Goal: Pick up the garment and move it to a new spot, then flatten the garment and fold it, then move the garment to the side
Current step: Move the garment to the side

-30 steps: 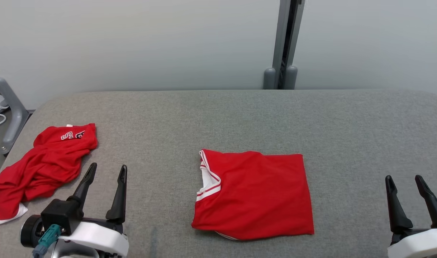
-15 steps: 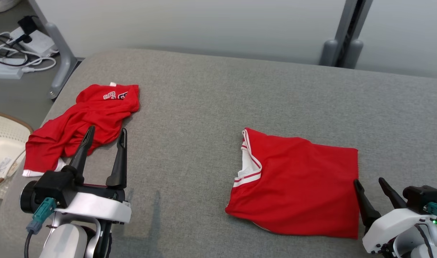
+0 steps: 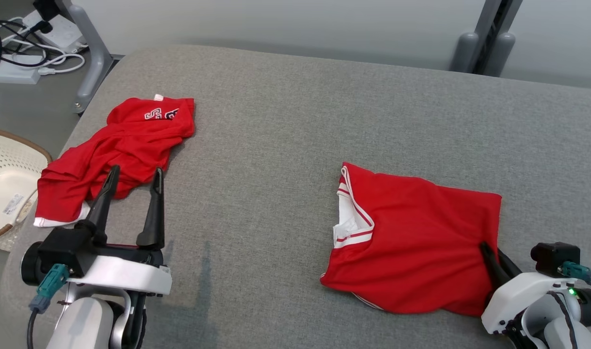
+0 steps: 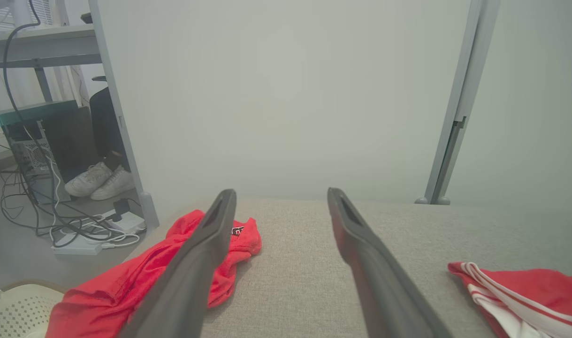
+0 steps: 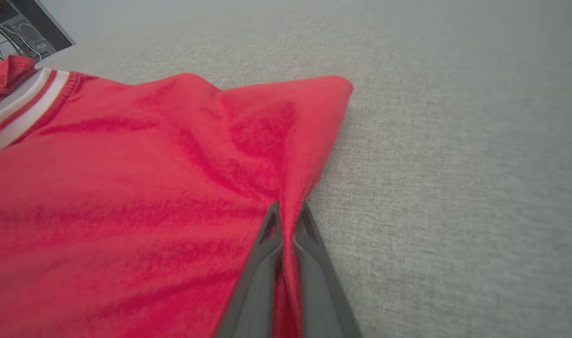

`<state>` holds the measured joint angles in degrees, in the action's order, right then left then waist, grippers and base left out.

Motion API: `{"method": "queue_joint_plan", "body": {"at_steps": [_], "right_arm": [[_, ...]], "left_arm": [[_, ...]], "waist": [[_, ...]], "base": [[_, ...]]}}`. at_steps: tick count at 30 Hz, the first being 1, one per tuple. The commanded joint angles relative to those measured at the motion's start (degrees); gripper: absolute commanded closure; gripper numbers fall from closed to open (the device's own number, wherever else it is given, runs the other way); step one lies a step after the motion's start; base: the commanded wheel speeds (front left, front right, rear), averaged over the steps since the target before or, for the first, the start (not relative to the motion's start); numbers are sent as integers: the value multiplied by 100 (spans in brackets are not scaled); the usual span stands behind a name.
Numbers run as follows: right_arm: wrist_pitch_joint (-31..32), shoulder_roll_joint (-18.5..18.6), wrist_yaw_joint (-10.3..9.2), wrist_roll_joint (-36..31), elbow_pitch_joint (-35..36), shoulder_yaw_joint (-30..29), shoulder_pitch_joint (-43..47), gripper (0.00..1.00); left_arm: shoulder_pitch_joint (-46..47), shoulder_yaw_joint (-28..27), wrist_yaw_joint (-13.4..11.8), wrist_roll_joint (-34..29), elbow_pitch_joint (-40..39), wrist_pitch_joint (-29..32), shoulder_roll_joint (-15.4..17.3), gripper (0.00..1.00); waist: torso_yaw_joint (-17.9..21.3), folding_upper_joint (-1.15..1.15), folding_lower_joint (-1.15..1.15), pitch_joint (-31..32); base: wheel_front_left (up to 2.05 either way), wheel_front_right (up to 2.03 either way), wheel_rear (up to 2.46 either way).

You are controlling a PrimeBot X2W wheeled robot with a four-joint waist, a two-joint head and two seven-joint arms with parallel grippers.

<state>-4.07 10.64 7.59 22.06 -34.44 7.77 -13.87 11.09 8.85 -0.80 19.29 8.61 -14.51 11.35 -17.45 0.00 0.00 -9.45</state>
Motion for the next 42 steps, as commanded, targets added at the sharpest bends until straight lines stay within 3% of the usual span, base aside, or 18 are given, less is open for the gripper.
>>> {"method": "queue_joint_plan", "body": {"at_steps": [1, 7, 16, 21, 29, 37, 42], "right_arm": [[-51, 125, -18, -31, -56, 13, -46, 100], [-235, 446, -14, -232, 335, 352, -241, 100], [-411, 971, -12, -556, 1416, 877, -389, 100], [-363, 1105, -12, -528, 1623, 1125, -717, 100], [-674, 1428, -12, -396, 939, 1124, -1866, 100], [-1011, 1820, -12, -680, -153, 673, -2958, 100], [-1086, 1765, -12, -879, -706, 301, -3302, 100]], "left_arm": [[109, -40, -25, -17, -11, -27, 27, 0], [54, -133, -19, -14, -105, -47, 80, 0], [-15, -201, -62, -69, -388, -44, 182, 0], [175, -176, -29, -102, -570, 64, 285, 0], [596, -46, 65, -203, -955, 326, 483, 0], [1065, 85, 146, -326, -1327, 581, 650, 0], [1214, 131, 192, -359, -1383, 658, 715, 0]], "waist": [[81, 0, 0, -2], [589, 0, 0, -53], [1909, 0, 0, -269], [2582, 0, 0, -532], [3210, 0, 0, -1206], [3370, 0, 0, -1927], [3393, 0, 0, -2127]], "base": [[0, 0, 0], [0, 0, 0], [0, 0, 0], [0, 0, 0], [0, 0, 0], [0, 0, 0], [0, 0, 0]]}}
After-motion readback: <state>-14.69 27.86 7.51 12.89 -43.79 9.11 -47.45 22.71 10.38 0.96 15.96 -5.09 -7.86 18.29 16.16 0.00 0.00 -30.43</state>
